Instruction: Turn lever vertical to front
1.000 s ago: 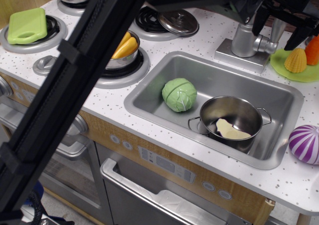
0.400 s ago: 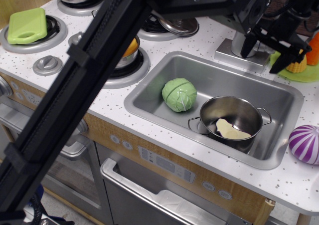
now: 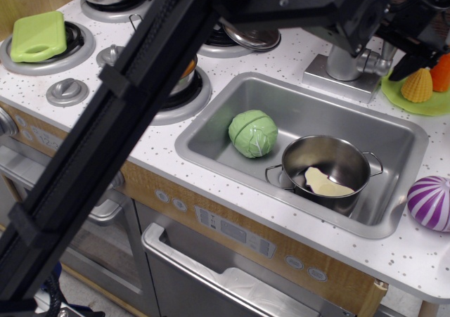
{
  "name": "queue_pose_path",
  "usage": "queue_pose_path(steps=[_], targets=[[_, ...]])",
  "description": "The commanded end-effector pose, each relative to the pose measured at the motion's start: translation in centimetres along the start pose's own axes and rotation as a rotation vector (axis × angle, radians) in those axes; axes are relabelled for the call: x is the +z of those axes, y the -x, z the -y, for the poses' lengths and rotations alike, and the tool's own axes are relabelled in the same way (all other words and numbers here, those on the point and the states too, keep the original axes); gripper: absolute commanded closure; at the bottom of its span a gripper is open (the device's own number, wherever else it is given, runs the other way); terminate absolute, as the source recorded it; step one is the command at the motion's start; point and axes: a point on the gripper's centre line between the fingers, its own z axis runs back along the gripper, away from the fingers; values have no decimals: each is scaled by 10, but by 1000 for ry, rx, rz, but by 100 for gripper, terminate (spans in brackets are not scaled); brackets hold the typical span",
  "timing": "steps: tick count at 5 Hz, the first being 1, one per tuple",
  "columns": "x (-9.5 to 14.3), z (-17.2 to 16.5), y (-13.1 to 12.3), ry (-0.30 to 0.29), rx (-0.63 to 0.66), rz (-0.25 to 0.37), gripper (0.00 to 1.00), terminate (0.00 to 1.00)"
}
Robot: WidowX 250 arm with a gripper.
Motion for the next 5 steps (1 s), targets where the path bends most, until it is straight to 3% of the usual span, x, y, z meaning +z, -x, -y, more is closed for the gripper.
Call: queue_pose_path(steps=[1, 3, 4, 5], targets=[[50, -15, -27, 29, 52, 131, 0, 0], [44, -16, -41, 50, 46, 162, 0, 0], [39, -15, -42, 76, 61, 152, 100, 0], [41, -14, -40, 77, 71, 141, 100, 0]])
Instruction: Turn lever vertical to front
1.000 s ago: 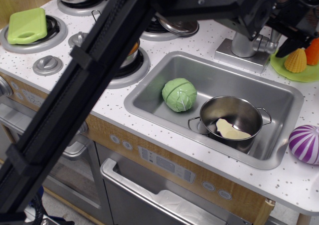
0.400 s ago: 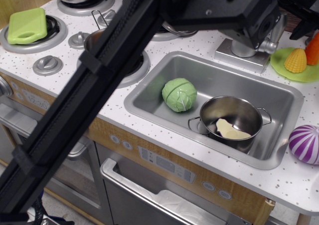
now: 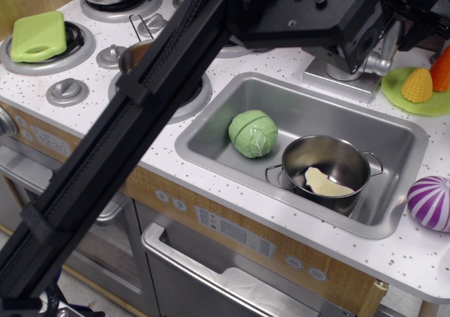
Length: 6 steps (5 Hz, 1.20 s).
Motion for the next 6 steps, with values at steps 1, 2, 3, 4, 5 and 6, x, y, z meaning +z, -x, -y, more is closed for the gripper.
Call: queue_pose_path(steps=[1, 2, 3, 4, 5, 6], targets=[[35, -6, -7, 22, 60, 40, 100, 0], [39, -3, 7, 31, 95, 4, 100, 0], [32, 1, 21, 59, 124, -43, 100, 0], [15, 3, 32, 108, 129, -74, 100, 0], [3, 9, 42, 119, 168, -109, 100, 0], [-5, 12, 47, 124, 183, -137, 100, 0]])
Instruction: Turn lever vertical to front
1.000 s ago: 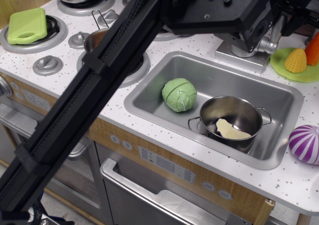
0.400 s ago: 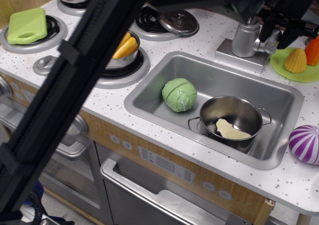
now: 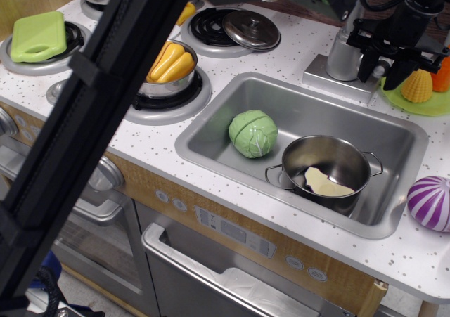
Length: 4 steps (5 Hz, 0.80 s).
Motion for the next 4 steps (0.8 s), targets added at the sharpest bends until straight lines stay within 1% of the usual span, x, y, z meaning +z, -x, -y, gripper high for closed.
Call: queue_pose_path(steps=[1, 2, 3, 4], targets=[[4, 6, 2, 32, 40, 14, 100, 0], [0, 6, 3, 35, 39, 22, 100, 0], [-5, 3, 3, 60, 37, 12, 100, 0], [-6, 2, 2, 61, 27, 12, 100, 0]])
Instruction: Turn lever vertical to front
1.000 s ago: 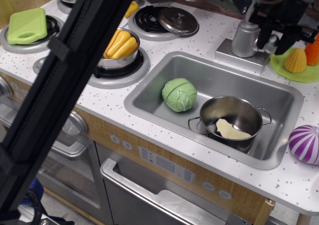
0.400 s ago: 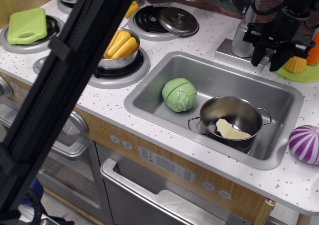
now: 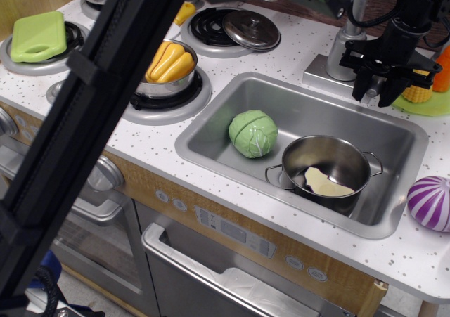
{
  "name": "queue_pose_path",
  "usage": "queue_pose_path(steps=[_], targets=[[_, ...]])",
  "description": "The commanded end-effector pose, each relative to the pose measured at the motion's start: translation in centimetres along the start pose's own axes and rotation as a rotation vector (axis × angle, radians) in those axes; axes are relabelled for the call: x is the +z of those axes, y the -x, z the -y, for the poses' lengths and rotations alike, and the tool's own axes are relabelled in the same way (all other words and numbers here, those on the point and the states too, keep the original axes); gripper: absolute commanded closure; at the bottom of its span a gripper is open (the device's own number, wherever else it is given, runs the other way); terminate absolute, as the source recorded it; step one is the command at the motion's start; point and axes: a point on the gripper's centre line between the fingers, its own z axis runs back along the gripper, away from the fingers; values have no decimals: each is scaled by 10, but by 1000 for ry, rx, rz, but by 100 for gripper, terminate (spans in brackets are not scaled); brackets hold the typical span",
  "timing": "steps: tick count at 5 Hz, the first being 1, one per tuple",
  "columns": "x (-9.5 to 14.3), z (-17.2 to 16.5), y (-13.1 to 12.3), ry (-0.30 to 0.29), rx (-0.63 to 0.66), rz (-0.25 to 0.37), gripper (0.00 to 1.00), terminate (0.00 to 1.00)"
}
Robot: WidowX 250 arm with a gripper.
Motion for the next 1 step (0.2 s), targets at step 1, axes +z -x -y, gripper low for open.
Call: queue_pose_path(steps=[1], targets=[[15, 0, -7, 20, -26, 64, 0, 100]])
